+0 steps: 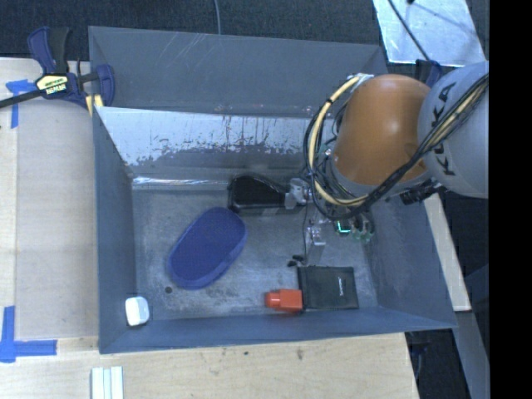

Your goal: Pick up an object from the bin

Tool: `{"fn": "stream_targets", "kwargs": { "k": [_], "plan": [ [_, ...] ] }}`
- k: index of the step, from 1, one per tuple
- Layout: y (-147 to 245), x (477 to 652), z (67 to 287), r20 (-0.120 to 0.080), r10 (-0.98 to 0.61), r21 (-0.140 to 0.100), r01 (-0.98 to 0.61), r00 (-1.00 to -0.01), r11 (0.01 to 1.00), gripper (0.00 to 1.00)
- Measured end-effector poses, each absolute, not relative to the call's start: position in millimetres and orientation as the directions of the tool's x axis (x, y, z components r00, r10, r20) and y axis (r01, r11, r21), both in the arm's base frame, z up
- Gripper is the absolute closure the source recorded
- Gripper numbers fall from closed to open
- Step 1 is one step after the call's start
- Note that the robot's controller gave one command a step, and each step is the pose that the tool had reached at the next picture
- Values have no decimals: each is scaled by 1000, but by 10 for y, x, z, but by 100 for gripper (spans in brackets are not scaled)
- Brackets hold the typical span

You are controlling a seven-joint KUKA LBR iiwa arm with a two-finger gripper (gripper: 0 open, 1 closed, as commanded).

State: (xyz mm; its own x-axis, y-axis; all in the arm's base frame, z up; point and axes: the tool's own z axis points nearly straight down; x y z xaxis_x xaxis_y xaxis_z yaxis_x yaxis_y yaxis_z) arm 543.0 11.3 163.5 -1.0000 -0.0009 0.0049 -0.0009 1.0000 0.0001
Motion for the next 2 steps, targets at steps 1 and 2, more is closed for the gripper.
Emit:
{"fn": "stream_targets", "kwargs": {
  "k": [1,2],
  "plan": [
    [-522,5120,660,5,-24,-2,-24,-1000,1000,0],
    [-865,5095,1014,-6,51,-2,51,-999,999,0]
  ]
}}
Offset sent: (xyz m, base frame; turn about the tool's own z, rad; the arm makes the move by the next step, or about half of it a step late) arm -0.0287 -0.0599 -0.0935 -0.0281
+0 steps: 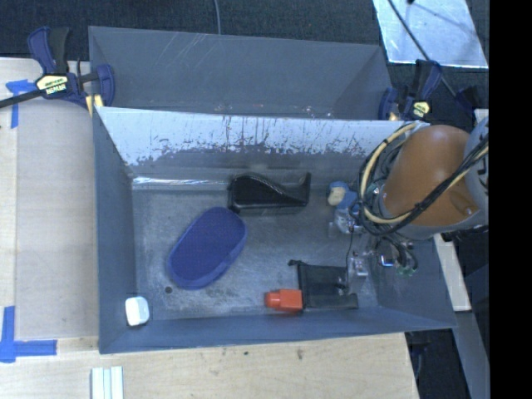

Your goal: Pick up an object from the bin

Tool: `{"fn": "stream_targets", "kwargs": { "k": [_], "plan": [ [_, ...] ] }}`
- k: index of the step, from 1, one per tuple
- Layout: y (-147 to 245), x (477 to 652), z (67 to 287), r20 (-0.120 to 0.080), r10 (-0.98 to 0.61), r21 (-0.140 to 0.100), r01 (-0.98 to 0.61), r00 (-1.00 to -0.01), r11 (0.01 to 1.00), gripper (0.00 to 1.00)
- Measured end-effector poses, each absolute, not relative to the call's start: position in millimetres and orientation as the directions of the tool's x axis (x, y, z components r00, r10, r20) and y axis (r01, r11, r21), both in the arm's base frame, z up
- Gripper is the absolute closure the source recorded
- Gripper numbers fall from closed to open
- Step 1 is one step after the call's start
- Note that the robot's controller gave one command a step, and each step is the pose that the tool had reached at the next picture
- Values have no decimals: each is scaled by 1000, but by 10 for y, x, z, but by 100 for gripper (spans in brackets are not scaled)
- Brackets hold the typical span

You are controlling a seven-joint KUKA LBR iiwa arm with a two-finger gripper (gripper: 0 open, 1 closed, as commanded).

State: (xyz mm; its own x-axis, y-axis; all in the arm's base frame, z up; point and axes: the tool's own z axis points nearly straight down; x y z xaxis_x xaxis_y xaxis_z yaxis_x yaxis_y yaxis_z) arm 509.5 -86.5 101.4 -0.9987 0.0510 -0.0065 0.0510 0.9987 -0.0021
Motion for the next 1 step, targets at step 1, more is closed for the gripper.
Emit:
{"fn": "stream_targets", "kwargs": {
  "k": [1],
  "plan": [
    [-585,5025,1124,-1,255,1,255,-967,967,0]
  ]
}}
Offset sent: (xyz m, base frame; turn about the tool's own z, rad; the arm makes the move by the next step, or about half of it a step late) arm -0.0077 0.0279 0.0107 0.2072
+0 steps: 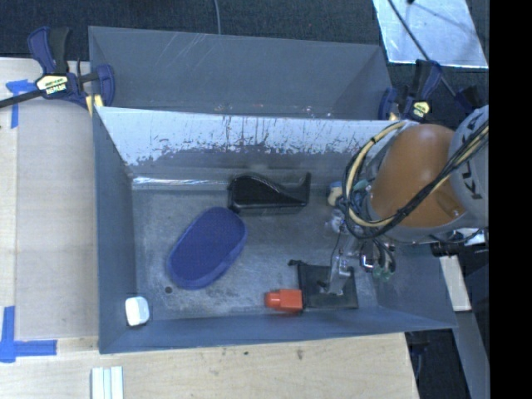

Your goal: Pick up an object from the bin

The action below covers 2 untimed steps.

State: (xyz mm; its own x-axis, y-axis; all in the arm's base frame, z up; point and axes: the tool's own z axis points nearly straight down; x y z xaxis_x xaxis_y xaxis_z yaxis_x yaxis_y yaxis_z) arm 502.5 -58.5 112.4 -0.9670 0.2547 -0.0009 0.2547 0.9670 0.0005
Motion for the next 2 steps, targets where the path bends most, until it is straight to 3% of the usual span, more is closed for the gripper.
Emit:
{"fn": "stream_targets", "kwargs": {
  "k": [1,2],
  "plan": [
    [-709,4889,675,2,261,-1,261,-965,965,0],
    [-712,4897,678,1,261,-1,261,-965,965,0]
  ]
}}
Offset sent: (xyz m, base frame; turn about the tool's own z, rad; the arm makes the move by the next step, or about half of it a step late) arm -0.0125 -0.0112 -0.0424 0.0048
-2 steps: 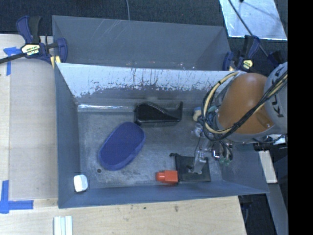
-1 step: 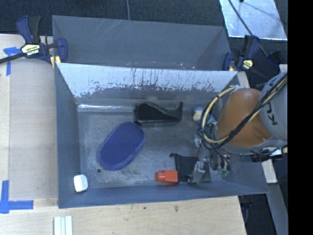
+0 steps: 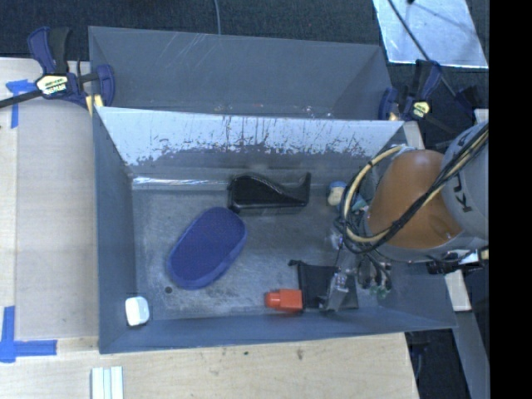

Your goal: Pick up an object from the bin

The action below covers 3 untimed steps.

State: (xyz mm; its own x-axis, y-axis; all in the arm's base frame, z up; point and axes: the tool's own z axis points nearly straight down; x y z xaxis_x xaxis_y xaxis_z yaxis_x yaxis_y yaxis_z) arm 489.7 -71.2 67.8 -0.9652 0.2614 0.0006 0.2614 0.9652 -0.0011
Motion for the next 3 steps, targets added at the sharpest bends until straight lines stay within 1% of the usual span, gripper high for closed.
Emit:
{"fn": "stream_targets", "kwargs": {
  "k": [1,2,3],
  "plan": [
    [-714,4903,684,-1,261,-1,261,-965,965,100],
    [-718,4913,834,-5,261,0,261,-965,965,100],
    [-726,4935,1836,-11,261,1,261,-965,965,100]
  ]
}}
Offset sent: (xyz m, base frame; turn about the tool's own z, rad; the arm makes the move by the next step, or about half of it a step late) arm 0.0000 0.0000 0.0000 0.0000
